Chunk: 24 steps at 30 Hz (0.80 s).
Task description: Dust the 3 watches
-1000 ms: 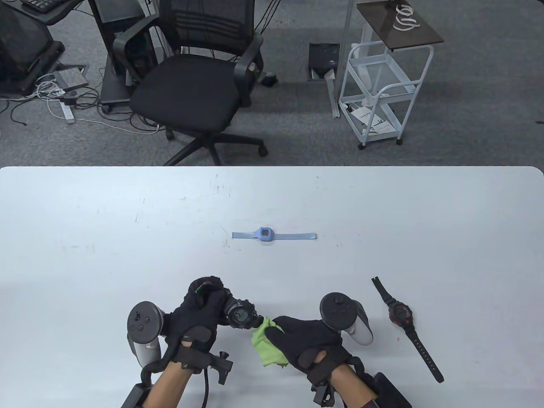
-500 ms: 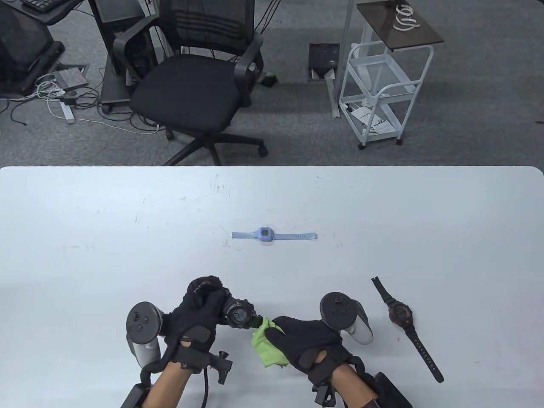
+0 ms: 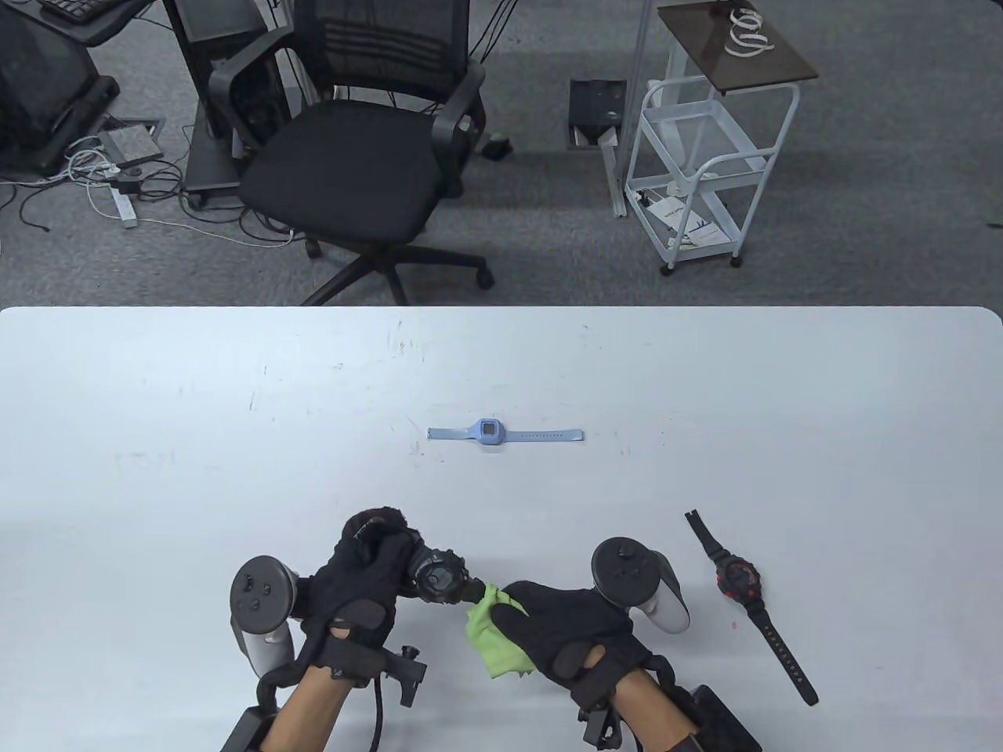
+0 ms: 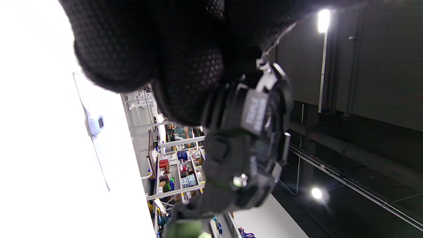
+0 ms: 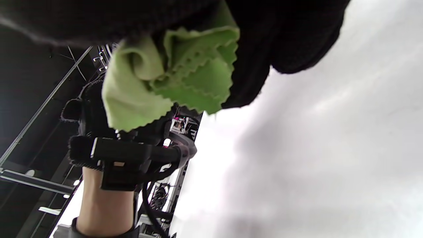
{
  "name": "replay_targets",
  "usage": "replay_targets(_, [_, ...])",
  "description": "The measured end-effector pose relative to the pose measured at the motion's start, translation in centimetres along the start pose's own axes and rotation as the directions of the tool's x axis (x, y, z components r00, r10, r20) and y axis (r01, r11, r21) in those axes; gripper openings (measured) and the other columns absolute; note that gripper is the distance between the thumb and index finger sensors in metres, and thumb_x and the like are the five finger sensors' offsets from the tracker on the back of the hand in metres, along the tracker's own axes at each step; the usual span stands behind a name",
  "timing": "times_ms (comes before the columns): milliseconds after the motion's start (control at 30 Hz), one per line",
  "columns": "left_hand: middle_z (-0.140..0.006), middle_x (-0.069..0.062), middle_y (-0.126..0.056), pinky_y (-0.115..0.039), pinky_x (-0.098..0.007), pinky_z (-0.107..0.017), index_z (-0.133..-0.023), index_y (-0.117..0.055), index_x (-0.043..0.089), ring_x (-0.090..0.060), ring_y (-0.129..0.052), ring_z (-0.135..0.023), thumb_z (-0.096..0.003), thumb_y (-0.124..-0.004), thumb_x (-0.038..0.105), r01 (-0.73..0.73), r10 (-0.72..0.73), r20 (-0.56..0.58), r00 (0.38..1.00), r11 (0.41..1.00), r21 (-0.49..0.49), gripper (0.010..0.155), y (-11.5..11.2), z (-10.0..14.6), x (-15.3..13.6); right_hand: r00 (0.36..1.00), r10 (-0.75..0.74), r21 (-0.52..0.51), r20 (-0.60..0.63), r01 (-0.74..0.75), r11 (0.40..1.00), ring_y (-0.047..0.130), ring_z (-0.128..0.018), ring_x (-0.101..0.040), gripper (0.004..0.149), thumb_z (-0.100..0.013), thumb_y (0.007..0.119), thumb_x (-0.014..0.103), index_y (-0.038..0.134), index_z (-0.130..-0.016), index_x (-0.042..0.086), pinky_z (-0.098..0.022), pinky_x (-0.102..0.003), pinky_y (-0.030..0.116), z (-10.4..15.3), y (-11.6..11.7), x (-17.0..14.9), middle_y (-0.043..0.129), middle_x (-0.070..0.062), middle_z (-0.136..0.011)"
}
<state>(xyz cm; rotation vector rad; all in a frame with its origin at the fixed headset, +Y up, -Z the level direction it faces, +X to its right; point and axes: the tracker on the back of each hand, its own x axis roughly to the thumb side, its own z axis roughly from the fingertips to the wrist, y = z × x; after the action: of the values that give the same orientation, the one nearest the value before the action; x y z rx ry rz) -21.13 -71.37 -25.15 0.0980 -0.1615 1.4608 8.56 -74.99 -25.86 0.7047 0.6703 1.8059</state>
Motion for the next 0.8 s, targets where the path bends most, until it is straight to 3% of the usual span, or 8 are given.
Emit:
replay_targets(267, [-0.076, -0.007, -0.093, -0.095, -0.042, -0.035, -0.092, -0.073, 0.016, -0.020, -0.111, -0.040, -0.0498, -0.077, 0.031, 0.001, -0.001, 0.001, 1.000, 1.000, 0.001, 0.045, 0.02, 0.04, 0.02, 1.000, 0.011, -0.022, -0.003, -0.011, 1.000, 0.101, -0.062, -0.015, 0.048, -0.068, 0.070, 0.051, 0.077, -0.095, 0.012, -0.058, -0.051, 0.078, 0.09, -0.10, 0.00, 0.096, 0.002, -0.072])
replay_targets(467, [-0.075, -0.007, -0.093, -0.095, -0.042, -0.035, -0.092, -0.073, 0.016, -0.020, -0.111, -0.040, -0.0499, -0.077, 0.031, 0.002, -0.002, 0.001, 1.000, 1.000, 0.004, 0.045, 0.11, 0.03, 0.03, 1.000, -0.013, 0.030, 0.009, 0.013, 0.999, 0.096, -0.072, -0.019, 0.049, -0.068, 0.070, 0.046, 0.068, -0.103, 0.012, -0.063, -0.054, 0.073, -0.15, 0.20, -0.17, 0.090, -0.001, -0.082])
replay_targets(700, [-0.076, -0.007, -0.093, -0.095, -0.042, -0.035, -0.092, -0.073, 0.016, -0.020, -0.111, -0.040, -0.0498, -0.077, 0.031, 0.000, 0.000, 0.000, 1.000, 1.000, 0.006, 0.045, 0.13, 0.02, 0.03, 1.000, 0.011, -0.017, -0.002, -0.011, 1.000, 0.102, -0.061, -0.015, 0.049, -0.068, 0.069, 0.051, 0.078, -0.095, 0.012, -0.057, -0.051, 0.079, 0.03, -0.10, -0.16, 0.096, 0.002, -0.071])
replay_targets(800, [-0.075, -0.007, -0.093, -0.095, -0.042, -0.035, -0.092, -0.073, 0.016, -0.020, -0.111, -0.040, -0.0499, -0.077, 0.031, -0.001, 0.001, -0.001, 1.000, 1.000, 0.006, 0.045, 0.13, 0.02, 0.03, 1.000, 0.002, -0.005, 0.000, -0.002, 1.000, 0.101, -0.063, -0.016, 0.048, -0.068, 0.069, 0.051, 0.077, -0.097, 0.013, -0.058, -0.051, 0.078, -0.03, -0.08, -0.22, 0.096, 0.001, -0.073])
